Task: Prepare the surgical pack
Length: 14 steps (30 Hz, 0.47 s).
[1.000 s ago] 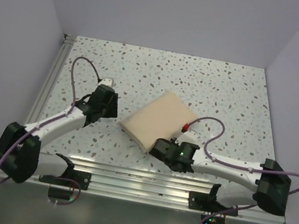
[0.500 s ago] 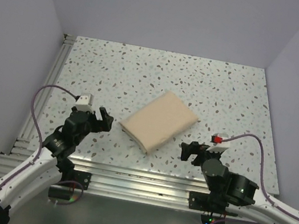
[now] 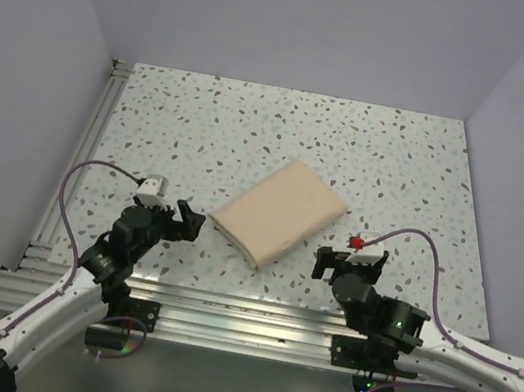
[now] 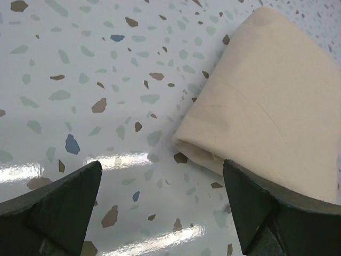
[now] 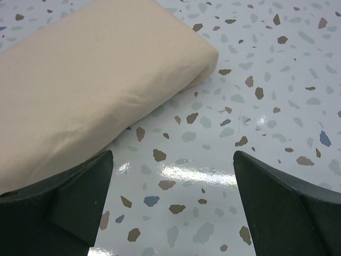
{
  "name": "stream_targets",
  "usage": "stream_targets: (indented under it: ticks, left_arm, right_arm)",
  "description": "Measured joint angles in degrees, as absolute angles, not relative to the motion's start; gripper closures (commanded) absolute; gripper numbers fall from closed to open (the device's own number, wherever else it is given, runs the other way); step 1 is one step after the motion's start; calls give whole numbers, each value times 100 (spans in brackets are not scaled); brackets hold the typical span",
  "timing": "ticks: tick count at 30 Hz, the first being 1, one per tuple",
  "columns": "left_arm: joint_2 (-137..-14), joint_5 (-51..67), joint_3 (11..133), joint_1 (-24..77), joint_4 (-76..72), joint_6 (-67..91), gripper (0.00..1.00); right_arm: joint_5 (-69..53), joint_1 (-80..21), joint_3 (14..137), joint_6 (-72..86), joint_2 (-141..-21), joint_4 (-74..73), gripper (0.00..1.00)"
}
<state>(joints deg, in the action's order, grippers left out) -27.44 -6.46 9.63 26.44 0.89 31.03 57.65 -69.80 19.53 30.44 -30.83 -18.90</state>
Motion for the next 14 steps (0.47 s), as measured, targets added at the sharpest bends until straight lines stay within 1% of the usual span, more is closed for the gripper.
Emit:
stream_targets:
  ticks: [5,14]
  left_arm:
    - [-3177,-668,965,2644,110,3103,0]
    - [-3020,-681,965,2644,84,3103,0]
  right_arm:
    - [5815,-6980,1953,3050,-3063,-1874,1]
    - [5898,-6980,1953,3048,-2987,-1839,2]
